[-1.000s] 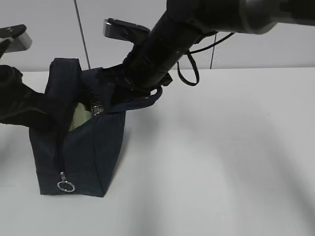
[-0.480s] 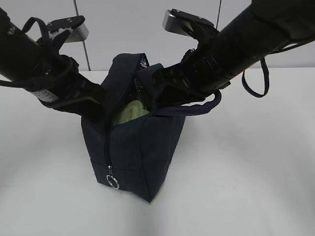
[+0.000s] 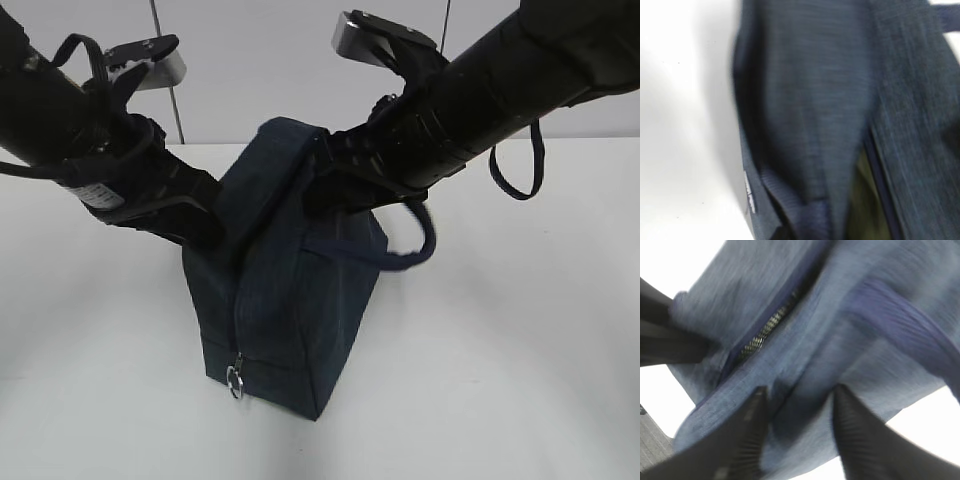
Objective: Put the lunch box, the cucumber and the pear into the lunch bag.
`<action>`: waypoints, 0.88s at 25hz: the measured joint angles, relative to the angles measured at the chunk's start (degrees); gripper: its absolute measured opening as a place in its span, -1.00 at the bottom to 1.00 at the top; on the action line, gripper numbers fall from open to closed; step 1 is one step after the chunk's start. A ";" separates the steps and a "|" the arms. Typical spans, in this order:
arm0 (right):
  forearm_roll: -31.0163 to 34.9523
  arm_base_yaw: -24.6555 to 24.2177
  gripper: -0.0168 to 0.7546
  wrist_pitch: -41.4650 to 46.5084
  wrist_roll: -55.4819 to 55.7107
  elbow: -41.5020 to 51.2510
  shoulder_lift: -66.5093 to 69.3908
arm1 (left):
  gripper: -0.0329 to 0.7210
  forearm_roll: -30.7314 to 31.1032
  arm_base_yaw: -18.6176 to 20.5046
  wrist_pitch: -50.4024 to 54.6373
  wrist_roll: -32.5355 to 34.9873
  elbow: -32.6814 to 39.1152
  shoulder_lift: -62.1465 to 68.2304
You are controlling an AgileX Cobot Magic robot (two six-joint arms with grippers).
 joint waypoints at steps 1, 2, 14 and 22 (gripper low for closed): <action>-0.08 0.00 0.13 0.00 -0.11 0.00 0.00 | -0.34 -0.05 0.00 0.02 0.00 -0.04 0.00; -0.08 0.00 0.20 0.10 -0.09 0.00 0.00 | -0.26 -0.08 0.00 0.02 0.00 -0.04 -0.06; -6.81 0.00 0.26 -0.30 -2.31 0.00 -8.50 | -0.13 0.04 0.00 -1.95 1.05 0.72 -9.37; -2.96 2.25 0.07 -7.76 -8.05 9.70 -21.50 | -0.13 -4.80 0.00 -17.90 7.39 15.11 -21.75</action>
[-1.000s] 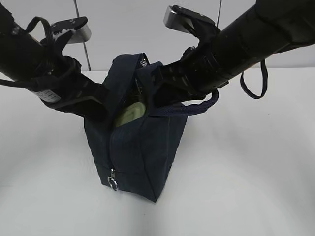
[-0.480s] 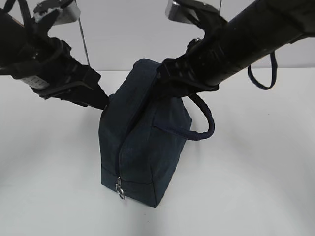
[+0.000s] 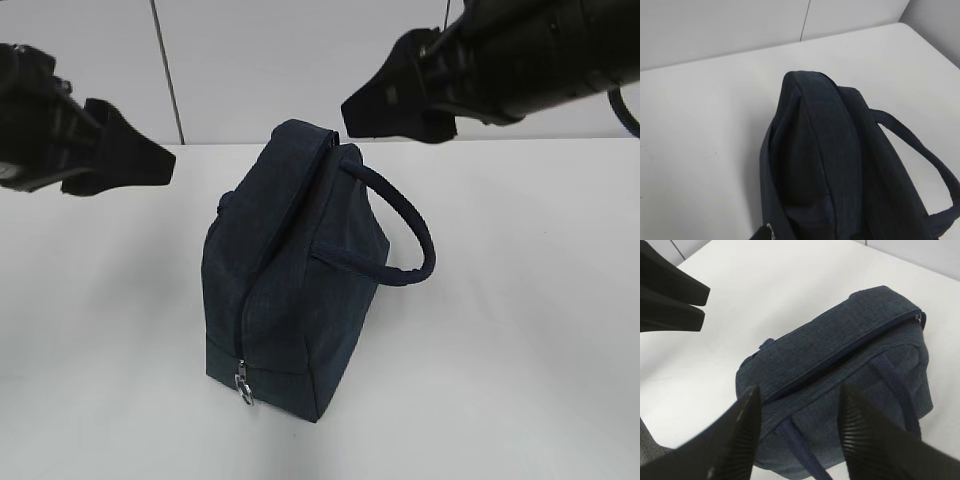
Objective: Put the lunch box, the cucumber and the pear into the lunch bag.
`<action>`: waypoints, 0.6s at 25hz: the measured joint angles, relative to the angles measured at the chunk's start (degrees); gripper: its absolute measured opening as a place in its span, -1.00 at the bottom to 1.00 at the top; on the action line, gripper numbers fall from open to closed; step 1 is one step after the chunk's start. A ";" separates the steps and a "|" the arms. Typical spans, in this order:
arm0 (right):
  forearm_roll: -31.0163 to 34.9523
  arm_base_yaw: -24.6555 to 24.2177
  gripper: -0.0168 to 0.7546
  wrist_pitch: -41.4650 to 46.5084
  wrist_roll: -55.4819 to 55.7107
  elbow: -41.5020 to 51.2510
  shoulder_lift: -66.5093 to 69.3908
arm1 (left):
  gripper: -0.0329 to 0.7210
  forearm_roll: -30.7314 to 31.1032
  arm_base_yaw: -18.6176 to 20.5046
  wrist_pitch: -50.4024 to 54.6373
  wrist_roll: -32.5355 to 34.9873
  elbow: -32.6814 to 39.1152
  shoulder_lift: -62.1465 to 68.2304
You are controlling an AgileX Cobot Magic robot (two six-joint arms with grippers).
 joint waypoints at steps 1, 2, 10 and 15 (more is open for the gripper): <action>1.39 1.20 0.06 -2.36 -1.89 2.67 -1.68 | -0.13 -1.26 0.00 -1.55 1.60 2.40 -1.34; 3.26 2.45 0.05 -5.19 -3.61 4.96 -3.30 | -0.13 -2.29 0.00 -3.11 2.89 4.35 -2.85; 15.11 19.17 0.02 -28.61 -16.66 24.22 -6.68 | -0.13 -9.70 0.00 -13.00 12.55 17.90 -11.29; 16.43 29.04 0.00 -43.04 -17.15 30.49 -3.33 | -0.13 -10.21 0.00 -16.03 15.65 21.89 -14.63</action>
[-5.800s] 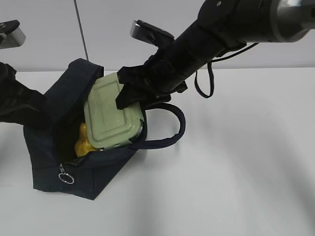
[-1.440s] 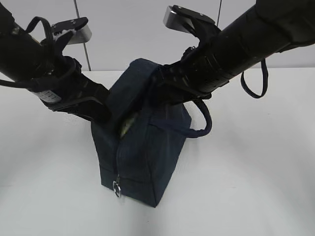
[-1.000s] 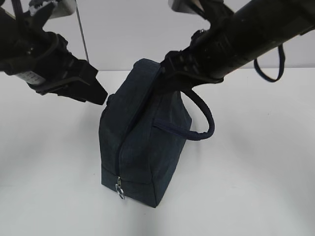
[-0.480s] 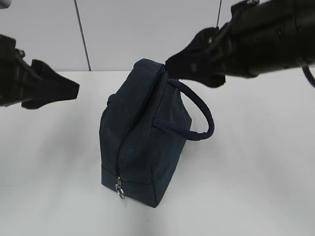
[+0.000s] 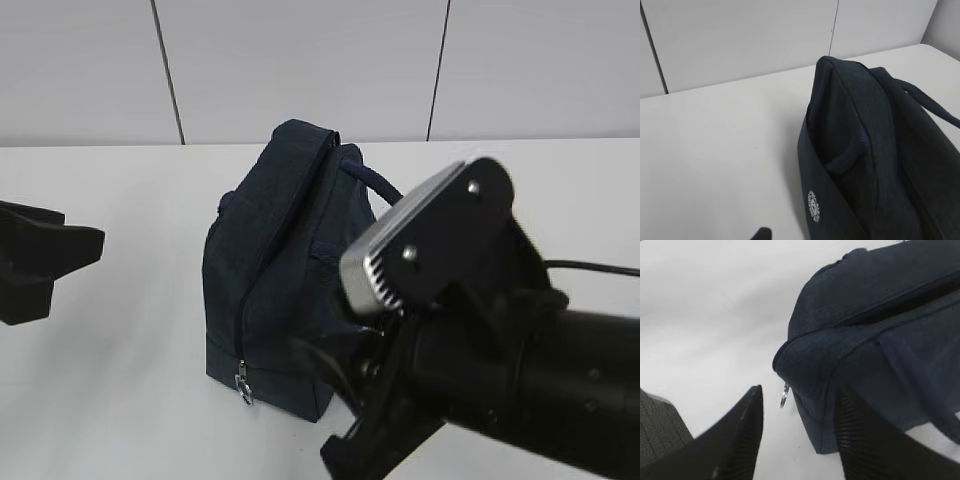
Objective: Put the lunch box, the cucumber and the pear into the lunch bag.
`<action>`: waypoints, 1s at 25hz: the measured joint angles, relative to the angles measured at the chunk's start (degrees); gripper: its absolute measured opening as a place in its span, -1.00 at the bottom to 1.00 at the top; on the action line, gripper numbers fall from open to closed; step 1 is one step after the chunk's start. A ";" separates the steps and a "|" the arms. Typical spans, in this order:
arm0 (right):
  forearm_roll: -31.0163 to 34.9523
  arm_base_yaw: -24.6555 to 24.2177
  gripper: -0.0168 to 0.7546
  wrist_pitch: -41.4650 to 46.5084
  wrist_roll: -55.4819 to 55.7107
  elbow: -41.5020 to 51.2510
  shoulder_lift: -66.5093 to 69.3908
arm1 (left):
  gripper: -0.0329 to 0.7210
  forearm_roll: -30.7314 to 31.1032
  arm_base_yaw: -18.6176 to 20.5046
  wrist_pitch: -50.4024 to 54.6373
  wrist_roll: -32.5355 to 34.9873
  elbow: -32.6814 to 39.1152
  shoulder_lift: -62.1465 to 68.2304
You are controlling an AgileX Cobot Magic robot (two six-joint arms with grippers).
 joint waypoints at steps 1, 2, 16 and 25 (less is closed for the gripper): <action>0.00 0.88 0.00 -1.04 0.00 0.11 1.06 | -0.13 0.00 0.00 -0.24 0.18 0.53 -0.37; -0.12 1.59 0.00 -1.75 0.47 0.11 2.55 | -0.13 -0.06 0.00 -0.51 0.26 1.09 -0.58; -29.25 2.17 -0.07 -14.89 40.73 0.11 23.12 | -0.14 -2.85 0.00 -2.04 0.49 3.12 -0.84; -32.69 2.17 -0.16 -22.52 46.31 0.01 31.09 | -0.15 -4.01 0.00 -2.31 0.49 3.12 -0.84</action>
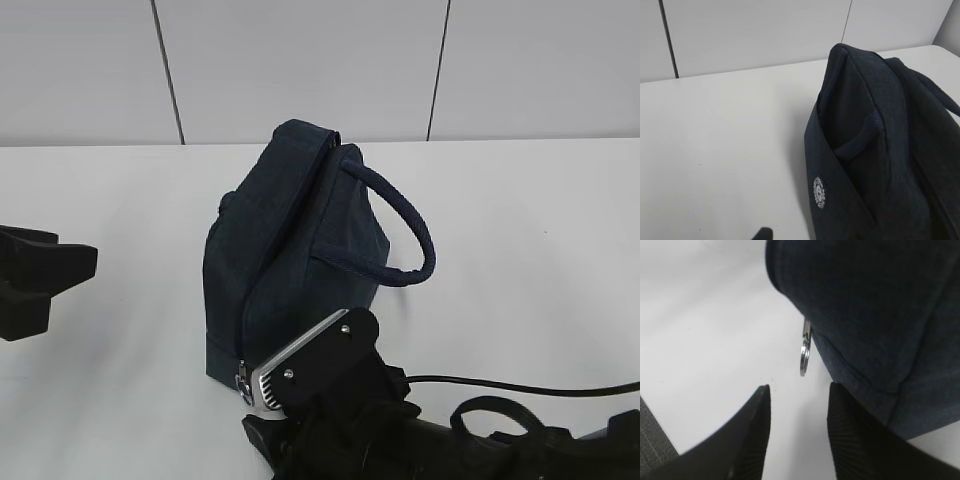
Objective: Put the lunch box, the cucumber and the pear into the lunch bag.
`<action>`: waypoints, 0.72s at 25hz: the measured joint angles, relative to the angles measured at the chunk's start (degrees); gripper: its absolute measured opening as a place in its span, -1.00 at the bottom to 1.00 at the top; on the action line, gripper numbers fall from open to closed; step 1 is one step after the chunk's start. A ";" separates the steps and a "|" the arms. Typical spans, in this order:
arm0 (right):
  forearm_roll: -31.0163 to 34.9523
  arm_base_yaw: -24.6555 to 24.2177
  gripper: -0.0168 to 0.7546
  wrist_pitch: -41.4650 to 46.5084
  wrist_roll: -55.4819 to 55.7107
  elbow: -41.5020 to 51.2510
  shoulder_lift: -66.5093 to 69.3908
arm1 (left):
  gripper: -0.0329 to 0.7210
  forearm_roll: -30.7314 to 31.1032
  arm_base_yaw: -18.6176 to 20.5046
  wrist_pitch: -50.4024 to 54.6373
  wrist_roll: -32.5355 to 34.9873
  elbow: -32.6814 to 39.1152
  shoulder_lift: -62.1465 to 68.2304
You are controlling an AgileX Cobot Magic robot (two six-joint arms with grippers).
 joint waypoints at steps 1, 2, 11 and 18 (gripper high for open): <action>-0.57 0.00 -0.16 -0.72 0.62 -0.10 0.44 | -0.15 0.00 0.00 -0.06 0.00 0.00 0.00; -0.83 0.00 -0.16 -1.30 0.90 -0.22 0.98 | -0.15 -0.06 0.00 -0.12 0.00 0.00 0.00; -3.59 0.00 -0.18 -4.61 2.33 -2.86 5.61 | -0.16 -0.41 0.00 -0.16 0.00 0.00 0.00; -2.60 0.00 -0.31 -5.16 2.44 -4.06 7.53 | -0.17 -0.47 0.00 -0.16 0.00 0.00 0.00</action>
